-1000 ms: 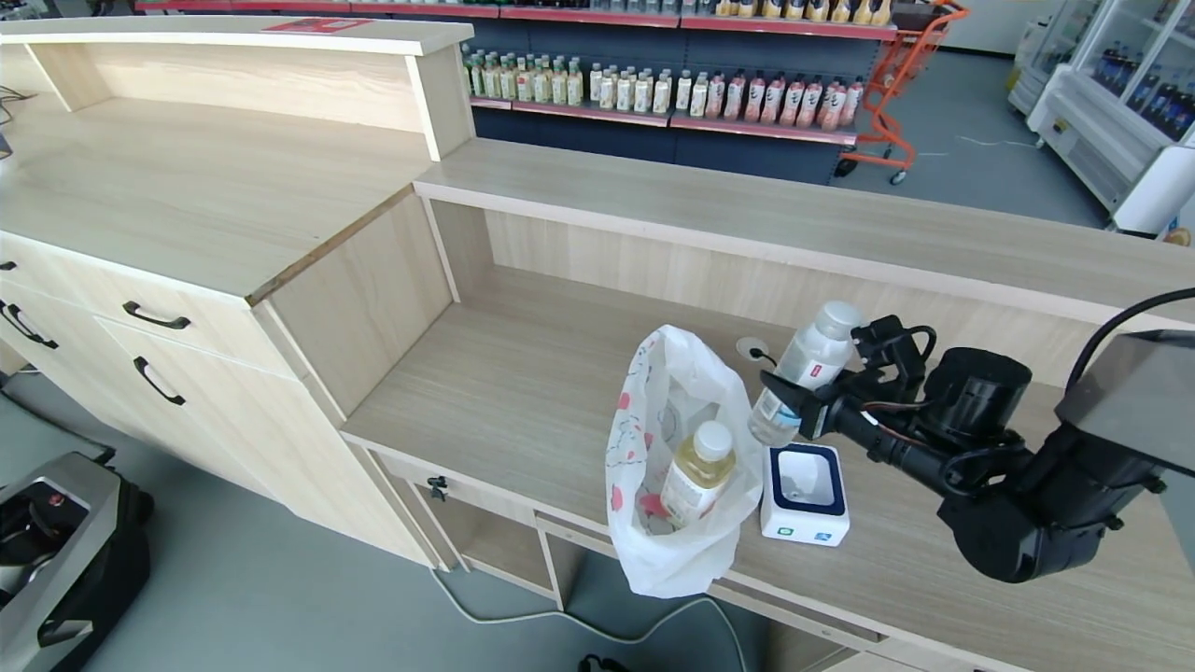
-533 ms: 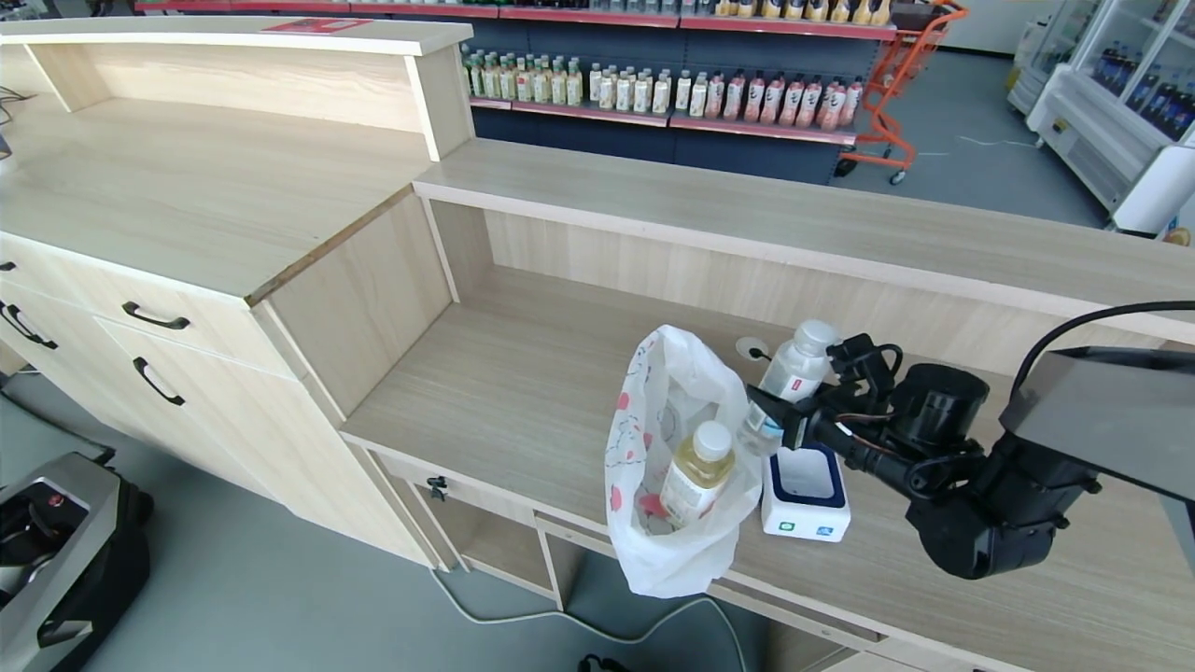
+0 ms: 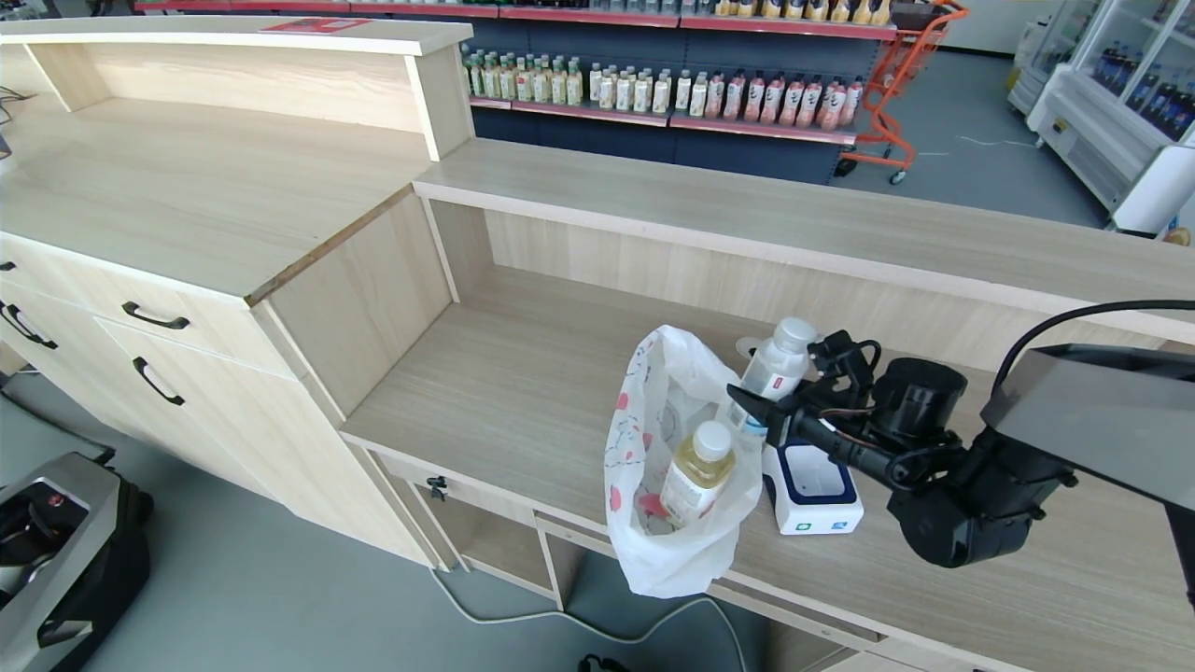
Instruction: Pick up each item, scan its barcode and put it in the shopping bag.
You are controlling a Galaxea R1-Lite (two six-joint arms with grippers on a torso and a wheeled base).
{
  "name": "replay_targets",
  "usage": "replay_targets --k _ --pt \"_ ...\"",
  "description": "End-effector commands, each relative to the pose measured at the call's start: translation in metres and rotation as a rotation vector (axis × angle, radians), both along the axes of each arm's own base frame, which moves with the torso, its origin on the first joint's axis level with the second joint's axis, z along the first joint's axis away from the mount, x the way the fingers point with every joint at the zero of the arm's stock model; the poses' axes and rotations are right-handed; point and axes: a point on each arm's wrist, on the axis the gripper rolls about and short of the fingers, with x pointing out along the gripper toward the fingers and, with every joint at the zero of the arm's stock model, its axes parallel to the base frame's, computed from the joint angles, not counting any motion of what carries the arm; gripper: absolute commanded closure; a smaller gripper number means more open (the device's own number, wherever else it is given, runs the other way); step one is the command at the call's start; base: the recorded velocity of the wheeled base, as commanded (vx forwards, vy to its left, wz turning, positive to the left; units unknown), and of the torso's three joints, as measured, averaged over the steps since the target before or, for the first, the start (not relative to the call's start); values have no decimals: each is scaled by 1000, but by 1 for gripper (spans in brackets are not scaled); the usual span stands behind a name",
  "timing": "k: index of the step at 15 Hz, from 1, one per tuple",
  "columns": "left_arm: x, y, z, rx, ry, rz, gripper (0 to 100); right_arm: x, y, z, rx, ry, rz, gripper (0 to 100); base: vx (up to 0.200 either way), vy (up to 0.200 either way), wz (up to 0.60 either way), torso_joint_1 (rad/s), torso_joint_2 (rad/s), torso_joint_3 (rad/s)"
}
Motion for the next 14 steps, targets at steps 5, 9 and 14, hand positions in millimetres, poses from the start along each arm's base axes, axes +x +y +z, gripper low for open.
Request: replay_targets --k 5,9,14 --pt "0 0 0 0 0 0 0 8 5 -21 -13 19 8 100 0 0 0 0 0 0" --pt "0 0 0 0 0 0 0 15 9 -33 -16 27 14 100 0 0 0 0 0 0" --pt "0 0 0 0 0 0 0 18 15 -43 -23 35 27 100 0 0 0 0 0 0"
